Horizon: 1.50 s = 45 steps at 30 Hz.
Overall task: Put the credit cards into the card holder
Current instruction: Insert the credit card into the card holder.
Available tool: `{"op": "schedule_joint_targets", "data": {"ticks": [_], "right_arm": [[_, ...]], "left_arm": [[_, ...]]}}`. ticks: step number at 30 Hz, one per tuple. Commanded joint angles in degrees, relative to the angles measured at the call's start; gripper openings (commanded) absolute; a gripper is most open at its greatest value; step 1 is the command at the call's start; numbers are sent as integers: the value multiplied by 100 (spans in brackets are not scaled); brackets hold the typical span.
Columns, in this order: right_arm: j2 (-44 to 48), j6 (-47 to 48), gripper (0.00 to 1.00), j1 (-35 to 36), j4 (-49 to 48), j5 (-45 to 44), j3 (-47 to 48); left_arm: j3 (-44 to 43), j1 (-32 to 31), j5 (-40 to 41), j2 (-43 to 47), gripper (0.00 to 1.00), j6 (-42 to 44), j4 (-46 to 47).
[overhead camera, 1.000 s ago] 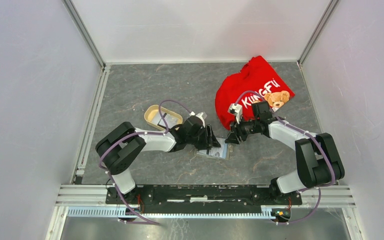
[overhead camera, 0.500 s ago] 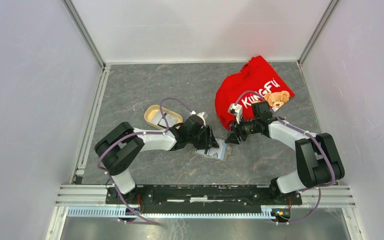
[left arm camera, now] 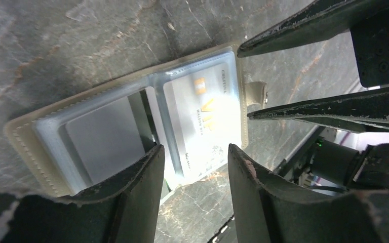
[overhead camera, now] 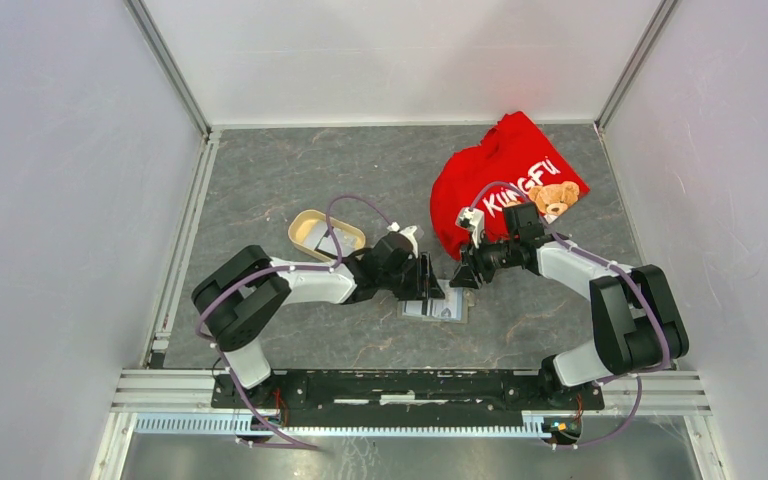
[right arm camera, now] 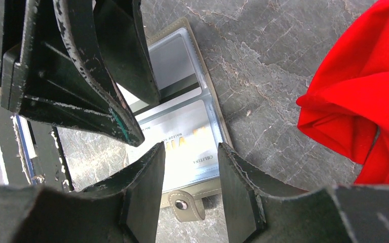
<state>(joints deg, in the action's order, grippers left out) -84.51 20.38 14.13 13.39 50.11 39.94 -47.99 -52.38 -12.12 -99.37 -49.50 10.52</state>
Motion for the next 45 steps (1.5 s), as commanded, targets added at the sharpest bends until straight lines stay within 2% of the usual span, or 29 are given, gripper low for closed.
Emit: {"op": "schedule_joint_targets", "data": {"ticks": [1,7,10,12,15,18,22,28,37,45], "right_arm": [[-40,80,49,-19,-51,34,121],[15,-81,49,-17,-119,232,-40],[54,-241,48,-20,-216,33,-140],[81,-327,47,-32,-223,-130,-178],[163,-585,47,-58,-275,-149,-258],[217,-878,46,-97,-150,-19,-224],[170,-1037,44,-111,324,89,-185],[383,-2277,43,-105,-553,28,-740],[669,-2666,45,-118,-873,-650,-1113],[-68,-2826,44,-134,-1046,-126,-1053]], "left_arm": [[-176,-18,618,400,57,546,-352],[323,-18,819,1137,56,779,502],[625,-10,808,1463,56,969,1059],[988,0,319,1585,56,1069,2054],[1199,0,-144,1414,56,865,2815],[1116,-6,-425,1047,53,636,2750],[1274,-64,-130,1005,52,619,2607],[1261,-183,69,735,52,570,2466],[1243,-282,378,269,50,441,2543],[1240,-281,456,38,50,373,2490]]}}
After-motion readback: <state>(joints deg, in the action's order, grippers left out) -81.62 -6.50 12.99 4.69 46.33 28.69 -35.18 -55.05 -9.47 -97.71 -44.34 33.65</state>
